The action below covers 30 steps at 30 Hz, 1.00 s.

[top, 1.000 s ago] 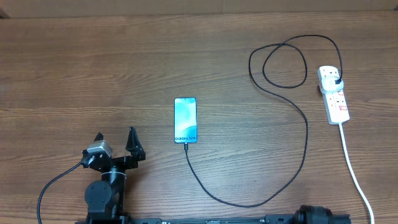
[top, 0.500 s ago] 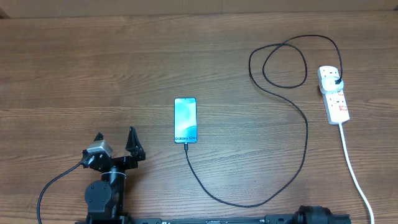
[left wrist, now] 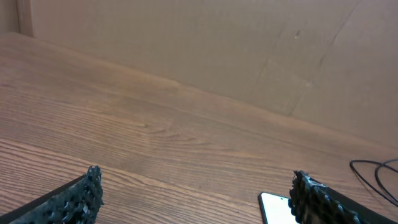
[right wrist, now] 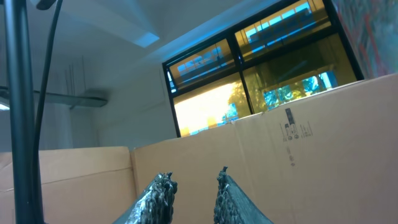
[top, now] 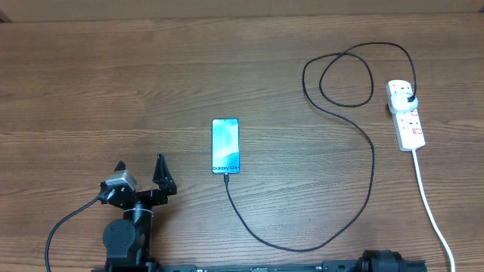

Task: Plug charger to phone and switch on socket

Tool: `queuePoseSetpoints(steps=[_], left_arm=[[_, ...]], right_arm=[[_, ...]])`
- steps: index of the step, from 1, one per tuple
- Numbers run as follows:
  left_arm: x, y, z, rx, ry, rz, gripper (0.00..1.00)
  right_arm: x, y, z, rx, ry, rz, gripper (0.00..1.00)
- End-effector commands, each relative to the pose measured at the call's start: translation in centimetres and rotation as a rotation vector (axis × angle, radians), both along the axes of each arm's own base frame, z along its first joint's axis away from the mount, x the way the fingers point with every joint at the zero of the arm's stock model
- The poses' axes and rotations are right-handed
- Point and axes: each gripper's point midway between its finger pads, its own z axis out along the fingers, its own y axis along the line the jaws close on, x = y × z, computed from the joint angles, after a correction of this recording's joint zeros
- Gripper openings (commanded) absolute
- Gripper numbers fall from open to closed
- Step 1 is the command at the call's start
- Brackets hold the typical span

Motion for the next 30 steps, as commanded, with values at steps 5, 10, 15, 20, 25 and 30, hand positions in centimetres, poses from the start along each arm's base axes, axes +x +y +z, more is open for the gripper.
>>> queuePoseSetpoints(steps=[5, 10, 15, 20, 25, 30], left_arm=[[-0.02, 0.19, 0.01, 0.004, -0.005, 0.006, 1.00], [-0.02, 0.19, 0.01, 0.004, -0.005, 0.006, 1.00], [-0.02, 0.19, 0.01, 0.004, -0.005, 0.006, 0.99], [-0.02, 0.19, 0.01, 0.004, -0.005, 0.006, 1.00], [-0.03, 0.30, 0.01, 0.023, -0.004, 0.011, 1.00], [-0.02, 0.12, 0.00, 0.219, 0.008, -0.014, 1.00]], right_arm=[[-0.28, -0.14, -0.10, -0.006, -0.009, -0.011, 0.25], [-0.28, -0.14, -0.10, -0.006, -0.009, -0.011, 0.25], [-0.38, -0.14, -0.03, -0.006, -0.014, -0.011, 0.26], [-1.02, -0.10, -0.09, -0.007, -0.027, -0.011, 0.26], [-1.24, -0.09, -0.20, -0.007, -0.029, -0.011, 0.26], [-1.23, -0.09, -0.21, -0.007, -0.028, -0.011, 0.26]])
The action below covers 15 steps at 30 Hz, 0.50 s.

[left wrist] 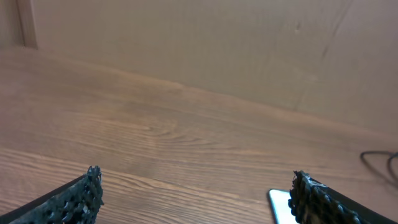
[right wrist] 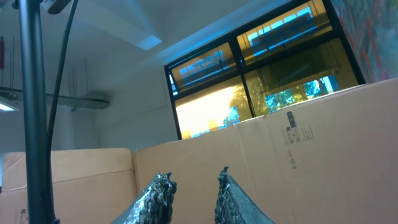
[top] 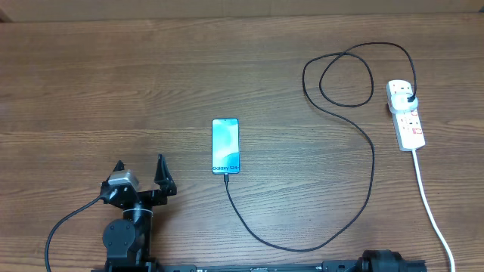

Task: Plug charger to phone and switch on socket

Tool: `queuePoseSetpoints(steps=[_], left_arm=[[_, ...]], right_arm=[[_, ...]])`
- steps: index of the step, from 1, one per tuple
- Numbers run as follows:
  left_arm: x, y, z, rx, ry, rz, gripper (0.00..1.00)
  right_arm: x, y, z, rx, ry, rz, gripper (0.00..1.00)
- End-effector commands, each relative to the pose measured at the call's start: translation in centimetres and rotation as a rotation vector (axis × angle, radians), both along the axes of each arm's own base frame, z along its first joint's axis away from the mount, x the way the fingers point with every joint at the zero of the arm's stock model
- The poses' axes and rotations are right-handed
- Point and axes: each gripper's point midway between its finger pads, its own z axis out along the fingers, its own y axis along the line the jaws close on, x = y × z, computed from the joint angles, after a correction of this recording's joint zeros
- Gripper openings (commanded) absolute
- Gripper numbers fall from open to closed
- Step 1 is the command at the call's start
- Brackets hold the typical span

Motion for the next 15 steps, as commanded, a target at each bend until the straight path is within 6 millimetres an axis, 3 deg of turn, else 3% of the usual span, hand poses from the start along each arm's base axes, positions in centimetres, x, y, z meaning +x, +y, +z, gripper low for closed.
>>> queuePoseSetpoints(steps=[1, 15], left_arm=[[-0.02, 0.11, 0.00, 0.171, 0.006, -0.011, 1.00], [-0.01, 0.11, -0.01, 0.196, 0.007, -0.013, 1.00]], right_arm=[[-0.40, -0.15, -0.12, -0.006, -0.012, -0.012, 0.26], [-0.30, -0.15, -0.24, -0.005, -0.005, -0.012, 0.26]])
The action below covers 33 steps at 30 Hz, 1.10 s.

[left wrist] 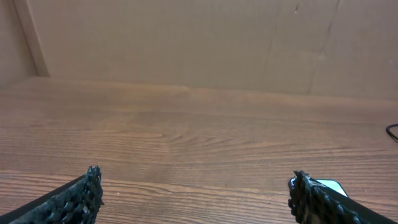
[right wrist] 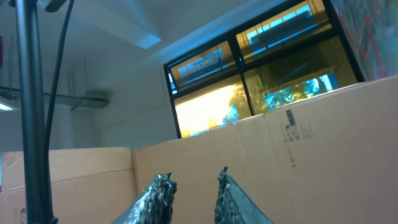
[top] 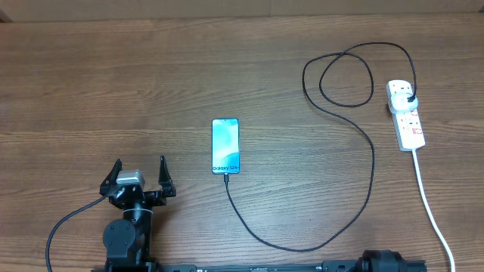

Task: Plug charger to phone and switch on socket

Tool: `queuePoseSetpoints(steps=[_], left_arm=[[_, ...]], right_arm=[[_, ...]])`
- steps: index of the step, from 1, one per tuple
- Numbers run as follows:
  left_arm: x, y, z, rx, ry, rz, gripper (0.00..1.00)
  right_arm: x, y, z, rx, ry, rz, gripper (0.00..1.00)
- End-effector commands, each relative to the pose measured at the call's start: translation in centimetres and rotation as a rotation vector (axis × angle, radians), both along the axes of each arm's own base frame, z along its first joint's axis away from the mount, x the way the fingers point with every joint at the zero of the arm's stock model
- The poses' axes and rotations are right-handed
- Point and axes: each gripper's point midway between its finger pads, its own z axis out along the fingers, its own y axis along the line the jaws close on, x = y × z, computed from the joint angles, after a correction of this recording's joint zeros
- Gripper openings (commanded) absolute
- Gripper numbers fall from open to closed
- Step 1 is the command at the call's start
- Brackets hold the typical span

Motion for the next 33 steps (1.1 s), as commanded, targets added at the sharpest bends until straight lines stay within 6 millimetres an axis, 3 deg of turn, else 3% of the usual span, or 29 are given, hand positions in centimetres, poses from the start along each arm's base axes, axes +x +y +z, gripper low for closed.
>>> queuePoseSetpoints(steps=[1, 16, 22, 26, 28, 30, 33], left_arm=[[0.0, 0.1, 0.0, 0.025, -0.002, 0.000, 0.99], [0.0, 0.0, 0.0, 0.021, -0.002, -0.007, 1.00], [0.0, 0.0, 0.0, 0.021, -0.002, -0.007, 1.00], [0.0, 0.0, 0.0, 0.021, -0.002, -0.007, 1.00], [0.0, 0.0, 0.0, 0.021, -0.002, -0.007, 1.00], [0.0, 0.0, 0.0, 0.021, -0.002, -0.007, 1.00], [0.0, 0.0, 0.0, 0.021, -0.002, -0.007, 1.00]], right_arm=[[-0.4, -0.1, -0.1, -0.006, -0.013, -0.011, 0.26], [-0.3, -0.2, -0.2, -0.006, -0.008, -0.012, 0.25], [2.4, -0.3, -0.6, -0.005, 0.006, -0.013, 0.26], [5.7, -0.9, -1.3, 0.008, 0.010, -0.029, 0.49], [7.7, -1.6, -1.8, 0.030, 0.015, -0.057, 0.71], [10.2, -2.6, -2.8, 0.064, 0.020, -0.101, 1.00], [12.8, -4.1, -3.9, 0.110, 0.018, -0.161, 1.00]])
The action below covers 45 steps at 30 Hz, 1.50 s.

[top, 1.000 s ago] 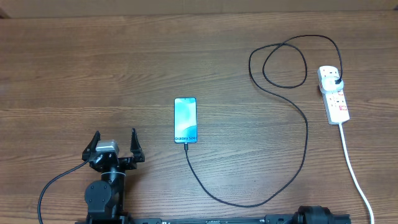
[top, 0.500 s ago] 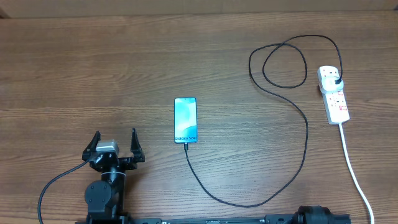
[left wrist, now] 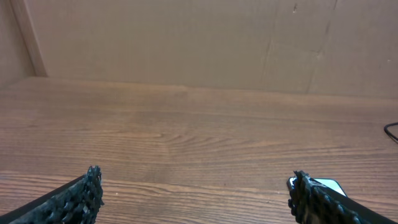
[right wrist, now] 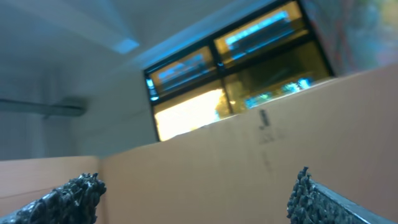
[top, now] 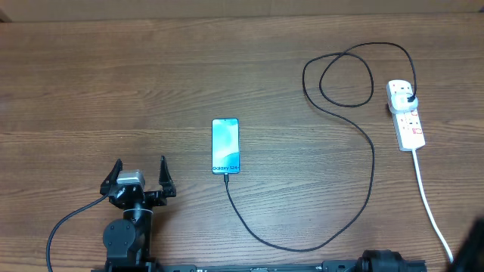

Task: Plug charger to phone and switch on socket

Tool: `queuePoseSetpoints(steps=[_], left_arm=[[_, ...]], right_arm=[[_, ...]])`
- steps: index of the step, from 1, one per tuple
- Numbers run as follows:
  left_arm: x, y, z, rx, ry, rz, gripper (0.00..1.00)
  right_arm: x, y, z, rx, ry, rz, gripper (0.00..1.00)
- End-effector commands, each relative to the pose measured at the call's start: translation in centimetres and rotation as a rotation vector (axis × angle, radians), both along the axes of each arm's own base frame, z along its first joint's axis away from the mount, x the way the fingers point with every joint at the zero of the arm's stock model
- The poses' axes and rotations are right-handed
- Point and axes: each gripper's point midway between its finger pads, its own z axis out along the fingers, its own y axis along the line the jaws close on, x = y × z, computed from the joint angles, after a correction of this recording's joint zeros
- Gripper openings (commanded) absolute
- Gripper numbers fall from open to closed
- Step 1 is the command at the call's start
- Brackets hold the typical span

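Observation:
The phone (top: 225,146) lies flat mid-table with its blue screen lit. The black charger cable (top: 372,170) meets the phone's near edge, curves right, loops, and ends in a black plug (top: 409,98) on the white power strip (top: 406,115). My left gripper (top: 140,165) rests open low at the near left, nothing between its fingers. In the left wrist view the left gripper (left wrist: 195,175) faces the far wall, and the phone's corner (left wrist: 323,184) peeks past one finger. My right gripper (right wrist: 198,178) is open, pointing up at a cardboard wall. A dark blur (top: 474,242) sits at the overhead's near right corner.
The power strip's white cord (top: 429,200) runs to the near right edge. A cardboard wall (left wrist: 186,43) stands behind the table's far edge. The right arm's base (top: 382,262) sits at the near edge.
My right gripper's fingers, close together before, now stand wide apart, and its view has shifted. A dark blur has appeared at the overhead's near right corner. The left arm is unchanged.
My open left gripper was angled toward the phone, then less so, then squared to the far wall, where it stays. My right gripper pointed upward with fingers nearly together throughout, and now it is open. Phone, cable and power strip have not moved.

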Motion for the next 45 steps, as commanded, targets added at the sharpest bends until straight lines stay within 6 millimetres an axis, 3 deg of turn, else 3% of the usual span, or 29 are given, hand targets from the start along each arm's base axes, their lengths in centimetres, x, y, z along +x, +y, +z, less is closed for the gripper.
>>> queuePoseSetpoints(steps=[1, 9, 18, 22, 26, 28, 30, 40, 45], left_arm=[[0.0, 0.1, 0.0, 0.021, -0.003, 0.000, 1.00], [0.0, 0.1, 0.0, 0.021, -0.003, 0.000, 1.00], [0.0, 0.1, 0.0, 0.021, -0.003, -0.001, 1.00], [0.0, 0.1, 0.0, 0.021, -0.003, 0.000, 0.99], [0.0, 0.1, 0.0, 0.021, -0.003, 0.000, 1.00], [0.0, 0.1, 0.0, 0.021, -0.003, 0.000, 1.00], [0.0, 0.1, 0.0, 0.021, -0.003, 0.000, 1.00], [0.0, 0.1, 0.0, 0.021, -0.003, 0.000, 1.00], [0.0, 0.1, 0.0, 0.021, -0.003, 0.000, 1.00]], right_arm=[[3.4, -2.5, -2.0, 0.081, 0.018, -0.107, 1.00], [8.5, -5.5, -6.4, 0.175, 0.017, -0.231, 1.00], [13.2, -5.8, -11.6, 0.172, 0.115, -0.243, 1.00], [16.1, -6.0, -15.4, 0.161, 0.290, -0.256, 1.00], [18.5, -6.1, -21.2, 0.144, 0.536, -0.274, 1.00], [19.2, -6.1, -23.5, 0.136, 0.630, -0.277, 1.00], [19.5, -6.1, -24.4, 0.133, 0.666, -0.279, 1.00], [19.7, -5.5, -25.5, 0.120, 0.710, -0.248, 1.00], [19.2, -4.6, -29.6, 0.098, 0.883, -0.204, 1.00]])
